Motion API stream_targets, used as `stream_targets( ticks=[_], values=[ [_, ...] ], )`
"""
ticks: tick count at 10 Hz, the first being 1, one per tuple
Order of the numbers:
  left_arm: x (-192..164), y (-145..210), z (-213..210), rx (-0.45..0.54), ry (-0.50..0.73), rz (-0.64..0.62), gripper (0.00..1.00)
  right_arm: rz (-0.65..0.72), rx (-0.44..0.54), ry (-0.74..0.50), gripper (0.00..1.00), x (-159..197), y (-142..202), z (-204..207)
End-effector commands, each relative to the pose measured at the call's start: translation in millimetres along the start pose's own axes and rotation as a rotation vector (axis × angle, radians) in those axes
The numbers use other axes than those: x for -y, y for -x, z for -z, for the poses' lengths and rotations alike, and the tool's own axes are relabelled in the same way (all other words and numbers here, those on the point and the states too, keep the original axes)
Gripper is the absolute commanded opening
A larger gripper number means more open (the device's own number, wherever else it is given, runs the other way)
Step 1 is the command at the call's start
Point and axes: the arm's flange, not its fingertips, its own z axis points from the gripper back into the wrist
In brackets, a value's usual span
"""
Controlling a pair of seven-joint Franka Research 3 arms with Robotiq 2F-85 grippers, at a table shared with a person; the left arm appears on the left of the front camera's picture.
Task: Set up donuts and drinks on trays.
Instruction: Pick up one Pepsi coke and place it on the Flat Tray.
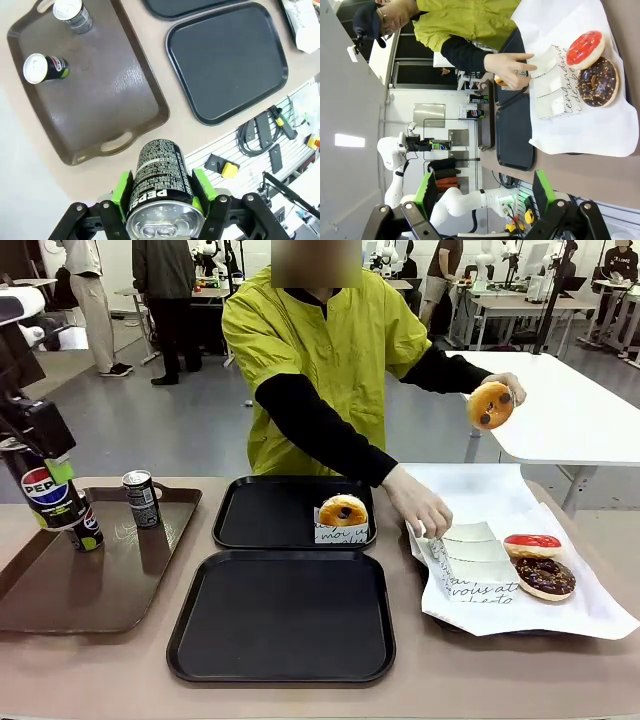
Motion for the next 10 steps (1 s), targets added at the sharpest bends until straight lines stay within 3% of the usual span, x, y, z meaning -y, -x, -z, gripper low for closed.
stream_targets(
  ticks=[1, 10],
  values=[
    [16.8, -11.7, 4.4, -0.002, 0.012, 0.048, 0.61, -0.004, -0.002, -0.003, 1.0, -1.0, 0.0, 0.4],
    [16.8, -11.7, 4.4, -0.002, 0.012, 0.048, 0.61, -0.004, -0.002, -0.003, 1.0, -1.0, 0.0, 0.4]
  ],
)
